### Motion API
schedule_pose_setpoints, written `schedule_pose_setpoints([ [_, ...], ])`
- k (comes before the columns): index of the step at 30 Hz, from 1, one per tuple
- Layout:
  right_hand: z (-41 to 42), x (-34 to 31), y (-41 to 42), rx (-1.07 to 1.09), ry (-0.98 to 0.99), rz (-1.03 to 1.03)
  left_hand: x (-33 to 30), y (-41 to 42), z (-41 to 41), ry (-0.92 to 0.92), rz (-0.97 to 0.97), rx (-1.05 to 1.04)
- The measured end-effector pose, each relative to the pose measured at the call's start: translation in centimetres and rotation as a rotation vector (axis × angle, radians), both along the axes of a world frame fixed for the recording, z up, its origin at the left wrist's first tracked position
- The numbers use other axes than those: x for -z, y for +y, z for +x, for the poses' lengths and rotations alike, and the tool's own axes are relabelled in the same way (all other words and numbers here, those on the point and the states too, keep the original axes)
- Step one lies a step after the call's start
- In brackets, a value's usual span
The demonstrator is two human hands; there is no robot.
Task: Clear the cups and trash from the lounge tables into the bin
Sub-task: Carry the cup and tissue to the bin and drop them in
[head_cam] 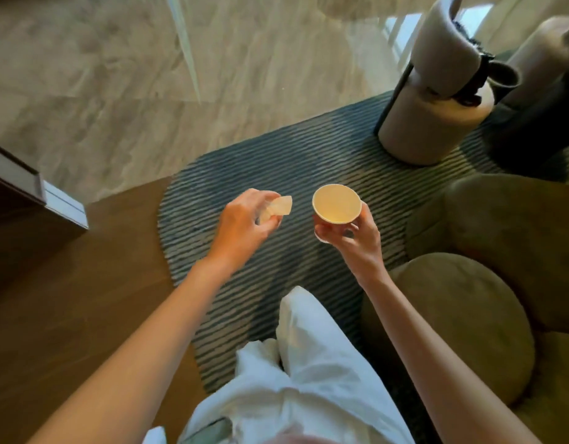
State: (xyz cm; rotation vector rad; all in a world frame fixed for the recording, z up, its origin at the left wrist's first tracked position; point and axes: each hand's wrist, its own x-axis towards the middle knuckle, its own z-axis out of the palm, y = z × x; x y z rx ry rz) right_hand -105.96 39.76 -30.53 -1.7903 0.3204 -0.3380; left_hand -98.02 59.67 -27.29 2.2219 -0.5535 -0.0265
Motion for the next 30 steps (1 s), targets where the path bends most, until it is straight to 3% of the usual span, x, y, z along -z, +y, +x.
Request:
schedule_pose_setpoints([
  [18,44.6,-0.1,-19.2,0.118,0.066,0.039,-0.2,-18.7,45.4,0.005,0.005,0.072],
  [30,73.2,0.5,-32.0,0.301,0.074,0.019,1.0,-33.9,78.5,-0.046,0.040,0.256],
])
